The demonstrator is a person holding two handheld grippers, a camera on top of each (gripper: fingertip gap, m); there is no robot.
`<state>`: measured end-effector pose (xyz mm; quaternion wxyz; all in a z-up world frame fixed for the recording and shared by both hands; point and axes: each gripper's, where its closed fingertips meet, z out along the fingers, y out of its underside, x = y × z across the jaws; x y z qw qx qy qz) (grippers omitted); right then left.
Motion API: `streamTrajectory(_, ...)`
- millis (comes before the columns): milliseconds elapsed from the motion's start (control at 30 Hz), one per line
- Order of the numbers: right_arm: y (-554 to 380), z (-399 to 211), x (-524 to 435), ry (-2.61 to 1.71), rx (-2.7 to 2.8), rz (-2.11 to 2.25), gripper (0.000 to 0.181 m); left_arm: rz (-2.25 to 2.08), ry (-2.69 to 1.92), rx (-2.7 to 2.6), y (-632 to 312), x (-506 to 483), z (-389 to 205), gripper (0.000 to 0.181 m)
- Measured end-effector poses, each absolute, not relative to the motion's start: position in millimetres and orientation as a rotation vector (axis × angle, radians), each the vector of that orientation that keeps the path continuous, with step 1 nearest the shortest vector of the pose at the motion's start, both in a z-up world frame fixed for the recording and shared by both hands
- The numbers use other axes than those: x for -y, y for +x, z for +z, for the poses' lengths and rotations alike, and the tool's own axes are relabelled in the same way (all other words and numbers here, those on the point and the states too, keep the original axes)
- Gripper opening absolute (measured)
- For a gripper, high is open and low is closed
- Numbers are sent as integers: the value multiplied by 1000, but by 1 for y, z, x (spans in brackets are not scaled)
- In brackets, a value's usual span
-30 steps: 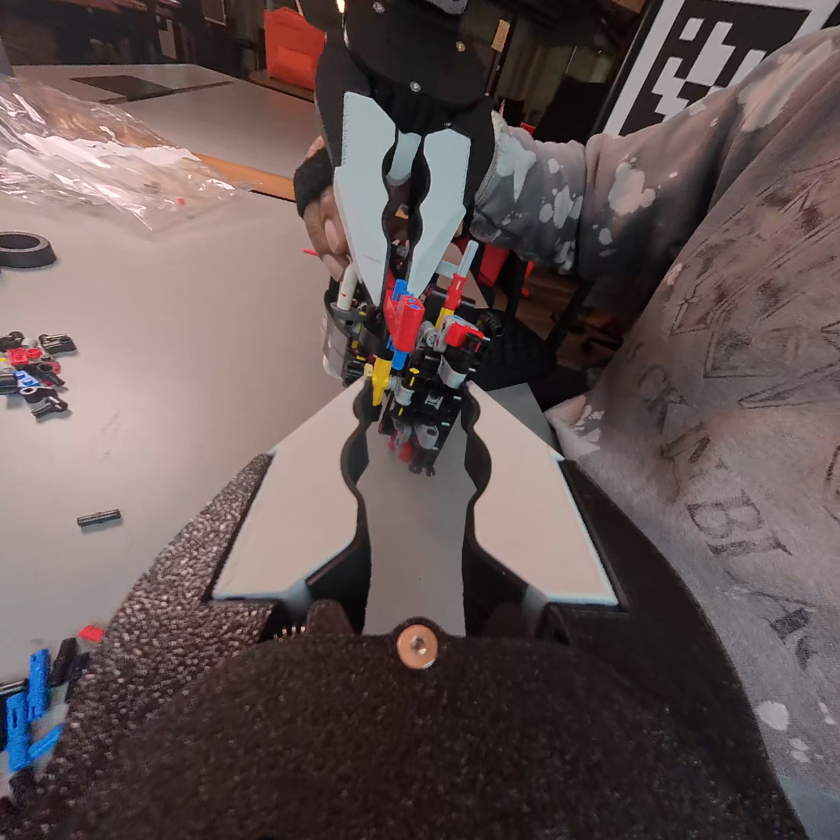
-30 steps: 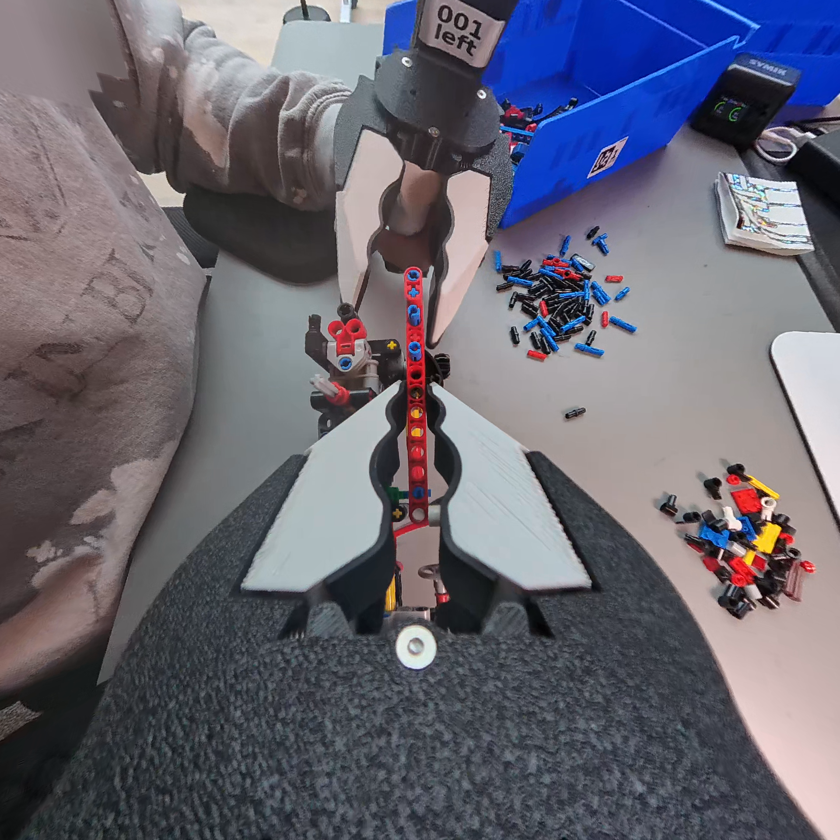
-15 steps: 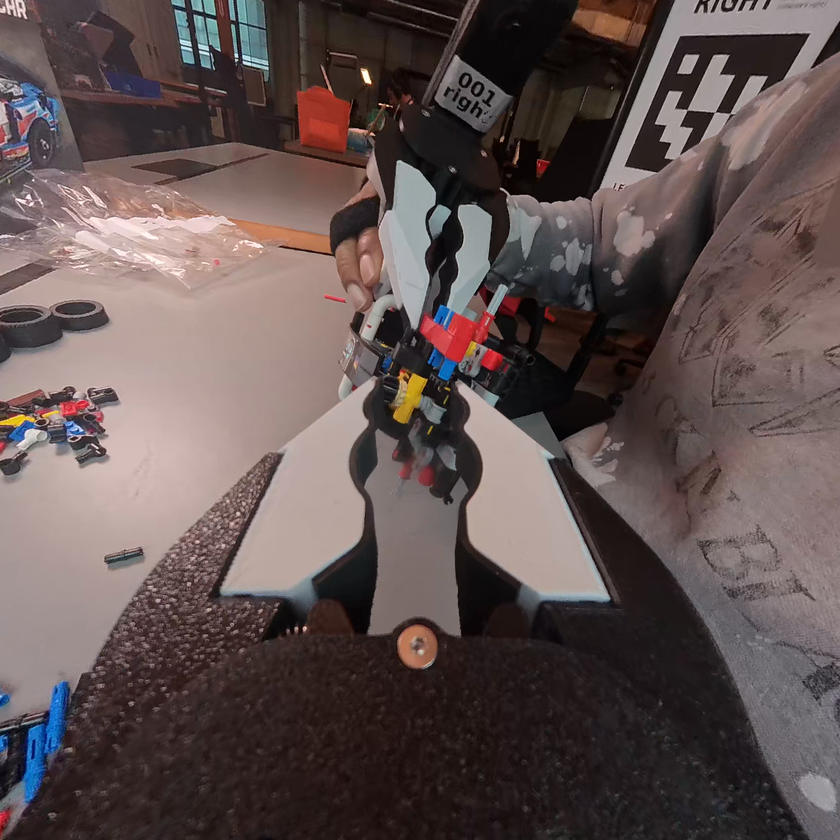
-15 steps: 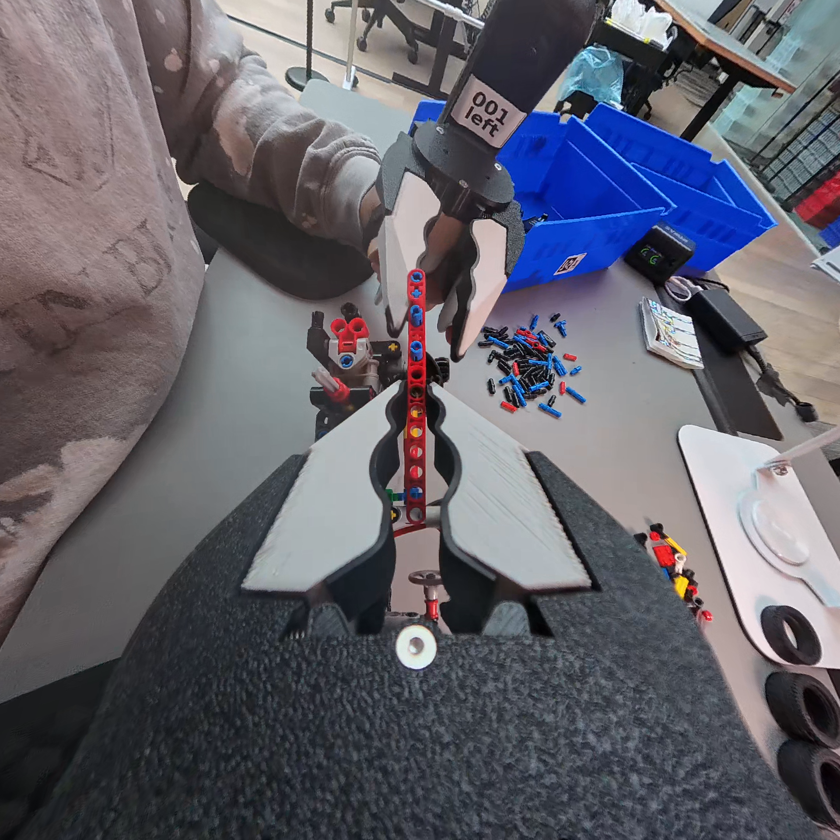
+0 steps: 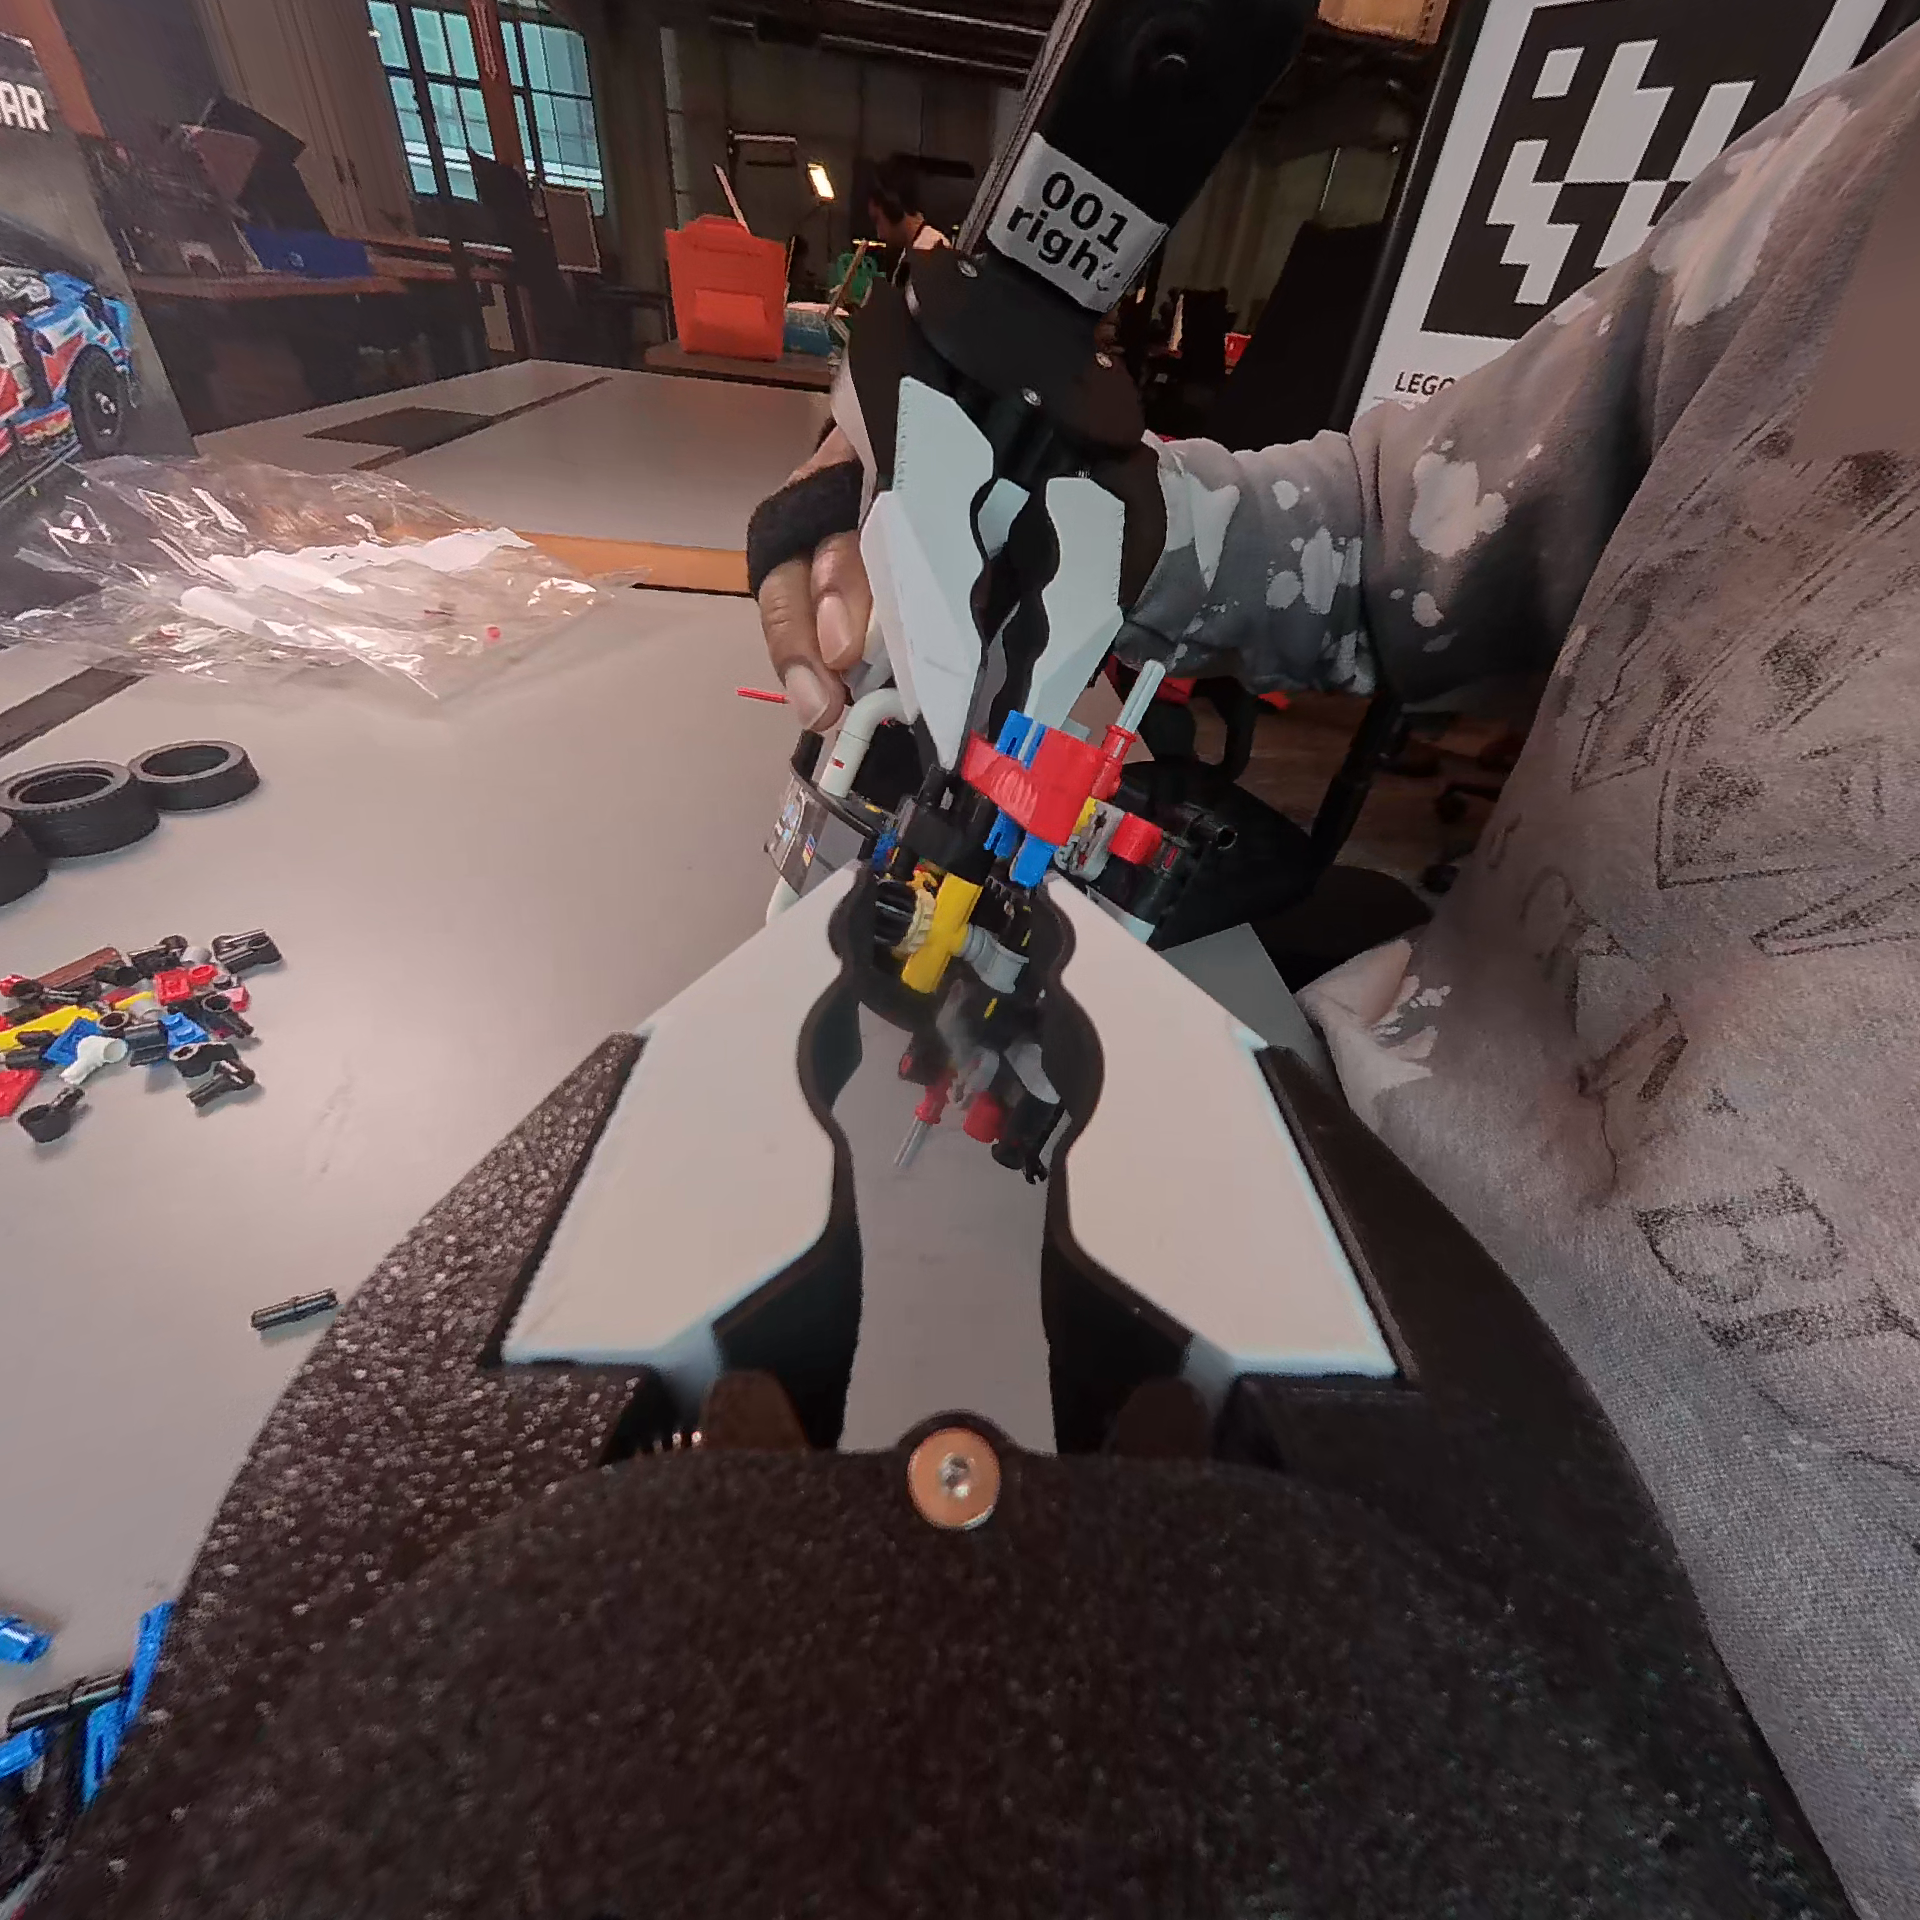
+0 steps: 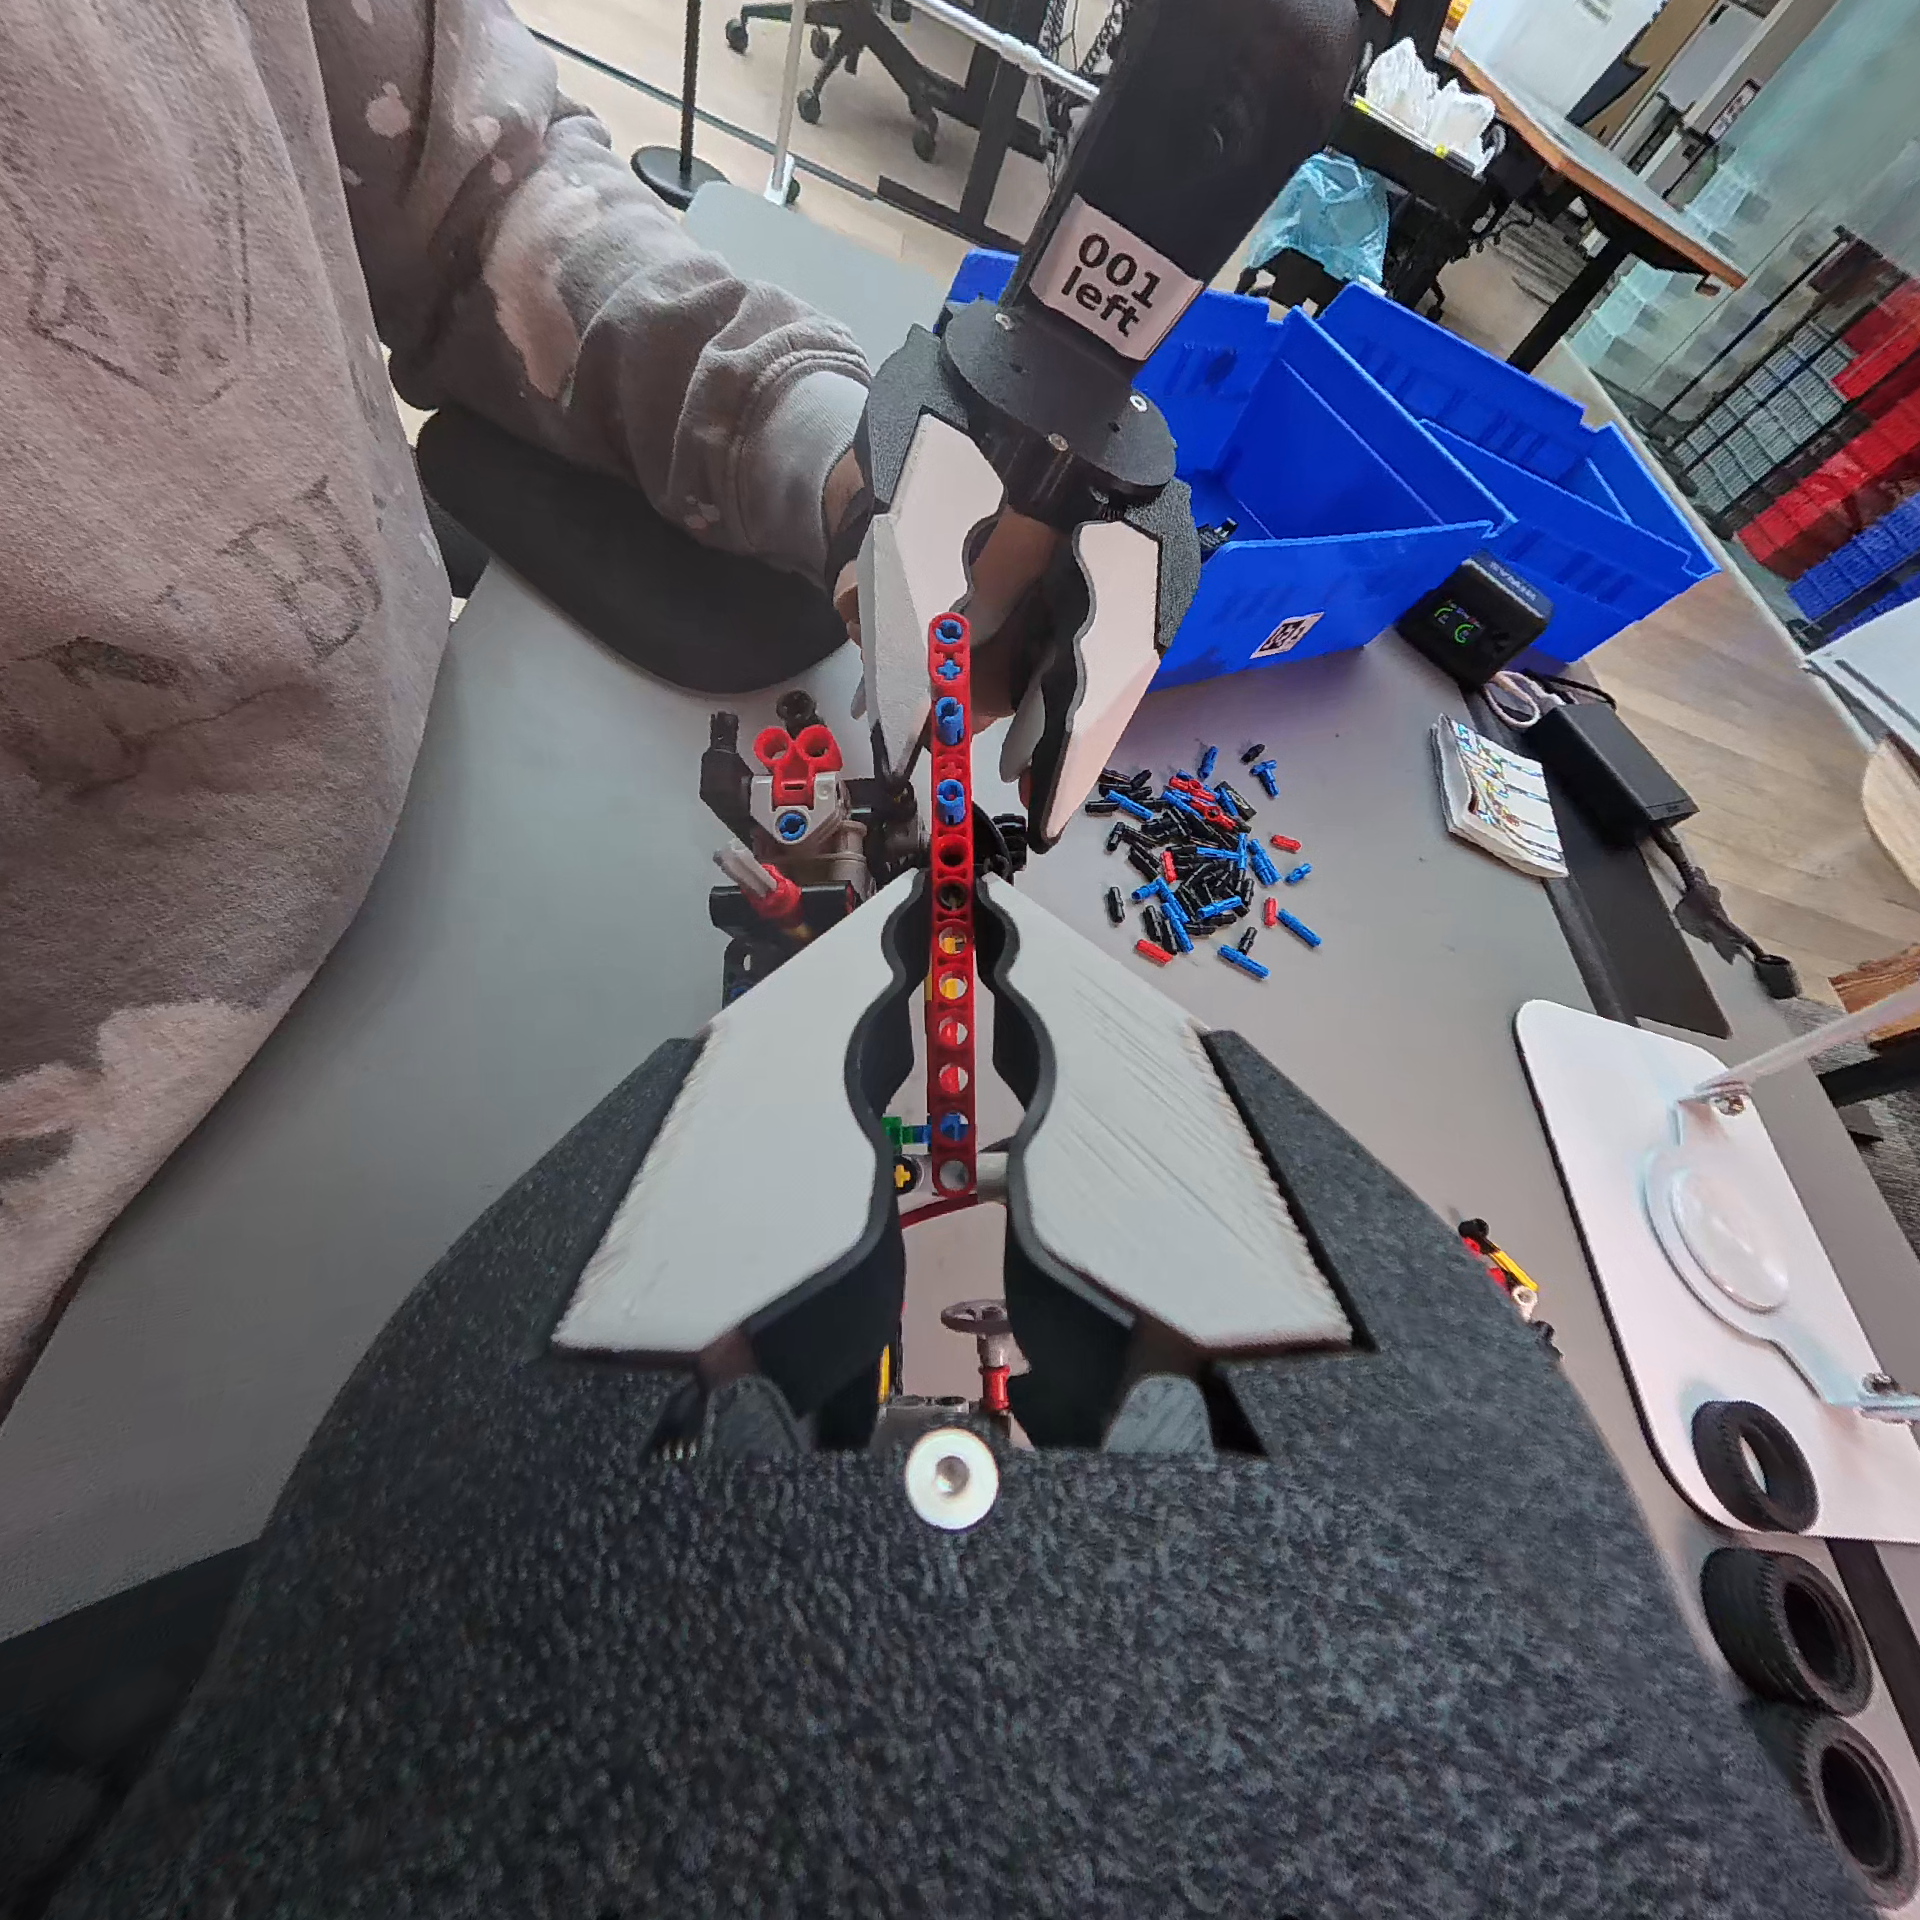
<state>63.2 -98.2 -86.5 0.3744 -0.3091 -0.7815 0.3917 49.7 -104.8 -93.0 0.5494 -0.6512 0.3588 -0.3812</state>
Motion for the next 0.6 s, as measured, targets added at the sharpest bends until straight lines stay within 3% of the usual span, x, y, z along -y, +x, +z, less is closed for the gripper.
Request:
streamTrajectory(200, 61, -90, 102, -793, 2023, 995, 7, -877, -1564, -877, 52, 104, -98, 36)
streamTrajectory(600, 62, -102, 106, -752, 2067, 901, 7, -697, -1559, -1031, 52, 110, -113, 29)
